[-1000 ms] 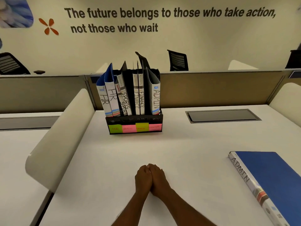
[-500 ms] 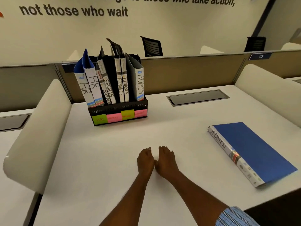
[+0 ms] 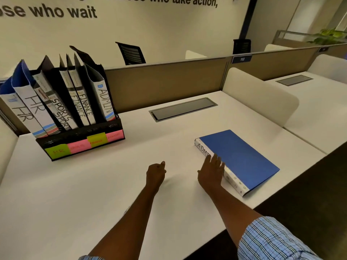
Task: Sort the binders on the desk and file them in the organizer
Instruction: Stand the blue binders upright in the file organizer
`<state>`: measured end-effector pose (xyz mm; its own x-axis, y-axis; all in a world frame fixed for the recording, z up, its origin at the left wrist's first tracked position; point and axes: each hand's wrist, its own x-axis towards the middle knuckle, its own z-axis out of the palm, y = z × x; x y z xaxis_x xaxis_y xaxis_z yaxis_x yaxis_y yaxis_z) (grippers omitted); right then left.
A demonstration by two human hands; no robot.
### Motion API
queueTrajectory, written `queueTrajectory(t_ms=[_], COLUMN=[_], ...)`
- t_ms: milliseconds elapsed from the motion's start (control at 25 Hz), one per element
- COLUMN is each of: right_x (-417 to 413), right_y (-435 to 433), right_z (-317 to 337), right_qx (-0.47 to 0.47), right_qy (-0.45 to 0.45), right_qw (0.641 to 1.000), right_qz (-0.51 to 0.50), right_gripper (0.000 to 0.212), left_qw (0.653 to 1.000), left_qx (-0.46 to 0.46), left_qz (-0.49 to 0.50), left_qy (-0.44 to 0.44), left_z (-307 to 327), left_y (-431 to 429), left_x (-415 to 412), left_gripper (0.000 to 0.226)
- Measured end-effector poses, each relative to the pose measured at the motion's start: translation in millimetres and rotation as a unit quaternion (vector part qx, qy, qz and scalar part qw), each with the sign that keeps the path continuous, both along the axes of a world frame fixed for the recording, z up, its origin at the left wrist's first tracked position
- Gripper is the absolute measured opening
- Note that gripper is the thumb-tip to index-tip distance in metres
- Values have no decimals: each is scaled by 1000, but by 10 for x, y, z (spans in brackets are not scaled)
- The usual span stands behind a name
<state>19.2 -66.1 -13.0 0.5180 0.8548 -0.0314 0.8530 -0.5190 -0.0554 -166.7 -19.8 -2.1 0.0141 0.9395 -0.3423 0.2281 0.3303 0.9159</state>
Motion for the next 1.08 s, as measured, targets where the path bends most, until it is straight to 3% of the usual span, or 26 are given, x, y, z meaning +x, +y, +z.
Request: queueTrajectory(t_ms=[280, 480, 760, 1080], right_x=[837, 1006, 1056, 694], right_y=[-23, 50, 207, 293], right_z=[-180, -208, -56, 124], right_qx=[-49, -45, -33, -7], right_qy=[1, -34, 89, 106], right_qw=[999, 998, 988, 976], right_qz=[-16, 31, 120, 192], right_gripper=[86, 55, 22, 27], left_qw=[998, 996, 990, 959], left_qx=[-59, -84, -130, -210], left_qz=[-2, 16, 39, 45], left_qy=[-11, -21, -36, -187], left_z=[60, 64, 22, 10], left_y=[129, 136, 190, 189], left_x=[720, 1059, 1283, 1395], left_gripper=[34, 33, 48, 76])
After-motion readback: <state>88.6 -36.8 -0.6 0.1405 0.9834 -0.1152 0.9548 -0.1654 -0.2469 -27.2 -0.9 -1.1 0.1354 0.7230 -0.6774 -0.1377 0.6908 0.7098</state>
